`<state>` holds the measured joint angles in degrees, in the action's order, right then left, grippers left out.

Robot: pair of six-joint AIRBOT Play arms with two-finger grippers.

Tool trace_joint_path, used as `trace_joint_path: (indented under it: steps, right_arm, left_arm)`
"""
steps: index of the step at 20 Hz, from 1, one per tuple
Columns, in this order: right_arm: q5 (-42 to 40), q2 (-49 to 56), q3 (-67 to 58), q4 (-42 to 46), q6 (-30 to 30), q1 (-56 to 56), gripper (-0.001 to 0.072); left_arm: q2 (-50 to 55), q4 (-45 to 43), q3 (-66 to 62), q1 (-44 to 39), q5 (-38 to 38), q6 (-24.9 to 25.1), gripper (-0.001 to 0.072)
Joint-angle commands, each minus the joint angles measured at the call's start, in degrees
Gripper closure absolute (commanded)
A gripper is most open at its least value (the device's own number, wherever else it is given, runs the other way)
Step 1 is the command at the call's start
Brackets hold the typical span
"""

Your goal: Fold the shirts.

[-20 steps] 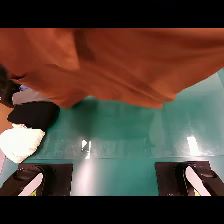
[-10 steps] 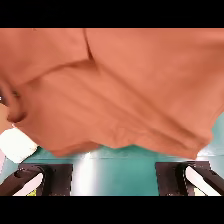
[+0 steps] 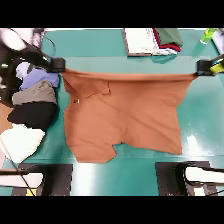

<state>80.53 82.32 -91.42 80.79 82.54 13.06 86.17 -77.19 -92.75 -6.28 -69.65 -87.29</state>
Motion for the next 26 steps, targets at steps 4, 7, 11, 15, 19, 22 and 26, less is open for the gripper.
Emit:
trace_joint_path:
  steps: [4,7,11,15,19,22,26]
  right_arm:
    - [-2.6,14.5,-10.6,-0.1,-0.6,-3.3,0.0696]
    - [3.3,14.4,-16.0,0.4,-0.6,-3.1,0.0696]
    - [3.5,8.0,-6.3,0.5,-0.6,-2.5,0.0696]
    - [-4.0,0.8,10.1,0.3,-0.5,-2.5,0.0696]
    - [-7.5,-1.7,21.0,0.2,-0.5,-2.5,0.0695]
    - [-7.5,-1.7,24.8,-0.3,-0.5,-2.5,0.0654]
    - [-5.1,-1.7,22.1,-0.2,-0.5,-2.4,0.0218]
  left_arm:
    - [8.7,-0.1,-1.2,0.3,8.2,3.1,0.0681]
    - [8.7,-0.5,-5.7,2.0,-2.7,4.1,0.0681]
    - [8.7,-0.4,-3.2,2.4,-12.6,5.2,0.0680]
    - [8.7,1.2,7.3,1.5,-11.2,4.7,0.0680]
    - [8.7,1.4,14.7,0.1,-6.8,4.2,0.0680]
    - [8.3,1.0,14.7,0.1,-6.8,1.6,0.0560]
    - [4.0,-2.8,14.6,0.1,-6.2,-1.0,0.0190]
